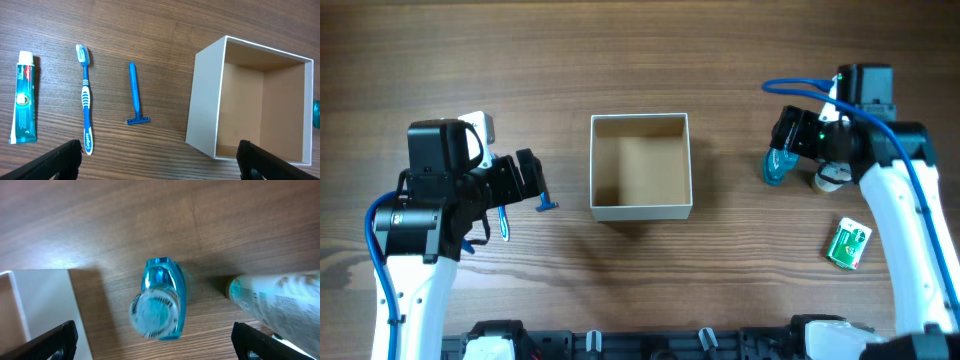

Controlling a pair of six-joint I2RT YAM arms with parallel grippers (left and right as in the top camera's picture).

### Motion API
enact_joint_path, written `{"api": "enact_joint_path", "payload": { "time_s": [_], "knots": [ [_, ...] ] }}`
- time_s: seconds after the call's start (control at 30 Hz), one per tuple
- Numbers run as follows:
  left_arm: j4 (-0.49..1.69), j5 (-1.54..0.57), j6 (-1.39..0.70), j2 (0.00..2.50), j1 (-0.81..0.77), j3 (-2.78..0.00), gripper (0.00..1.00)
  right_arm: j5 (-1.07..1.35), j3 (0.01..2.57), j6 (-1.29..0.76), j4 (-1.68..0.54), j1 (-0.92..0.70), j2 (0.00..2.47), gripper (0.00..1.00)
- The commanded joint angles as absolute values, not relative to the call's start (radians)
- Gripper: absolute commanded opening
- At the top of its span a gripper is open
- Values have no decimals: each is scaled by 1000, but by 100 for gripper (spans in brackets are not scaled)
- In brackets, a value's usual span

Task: Pack container
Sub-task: 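Reach the right gripper to the blue mouthwash bottle and grasp it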

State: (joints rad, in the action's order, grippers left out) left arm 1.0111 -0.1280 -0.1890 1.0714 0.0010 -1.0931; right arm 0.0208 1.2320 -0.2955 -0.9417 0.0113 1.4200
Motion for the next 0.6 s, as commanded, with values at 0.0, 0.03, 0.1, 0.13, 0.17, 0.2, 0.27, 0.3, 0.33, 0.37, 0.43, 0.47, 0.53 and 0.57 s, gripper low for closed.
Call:
{"api": "enact_joint_path", "payload": {
  "time_s": [0.0,0.03,0.1,0.13,0.17,0.2,0.27,0.3,0.33,0.37,0.43,0.47,0.53,0.57],
  "knots": [
    [1014,-104,-188,1074,-4,-1114,100,0,1254,-309,-928,14,1496,100],
    [1014,-104,-188,1074,-4,-1114,100,0,1254,-294,-924,14,1514,100],
    [1014,-104,-188,1074,-4,-1114,100,0,1254,-260,-908,14,1559,100],
    [1014,-104,-188,1074,-4,-1114,100,0,1254,-236,-896,14,1581,100],
    [1014,-104,-188,1074,-4,-1114,100,0,1254,-225,-889,14,1589,100],
    [1014,-104,-188,1074,-4,-1114,100,0,1254,-209,-881,14,1598,98],
    [1014,-104,-188,1074,-4,-1114,100,0,1254,-201,-876,14,1608,88],
    [1014,-104,-188,1074,-4,-1114,100,1,1254,-201,-879,14,1613,74],
    [1014,-104,-188,1074,-4,-1114,100,1,1254,-202,-879,14,1614,67],
    [1014,-104,-188,1074,-4,-1114,100,0,1254,-201,-879,14,1614,62],
    [1014,-104,-188,1074,-4,-1114,100,0,1254,-201,-879,14,1614,50],
    [1014,-104,-188,1074,-4,-1114,100,1,1254,-201,-879,14,1614,48],
    [1014,-104,-188,1074,-4,-1114,100,1,1254,-201,-883,14,1614,45],
    [1014,-104,-188,1074,-4,-1114,100,1,1254,-201,-884,14,1614,44]
  ]
}}
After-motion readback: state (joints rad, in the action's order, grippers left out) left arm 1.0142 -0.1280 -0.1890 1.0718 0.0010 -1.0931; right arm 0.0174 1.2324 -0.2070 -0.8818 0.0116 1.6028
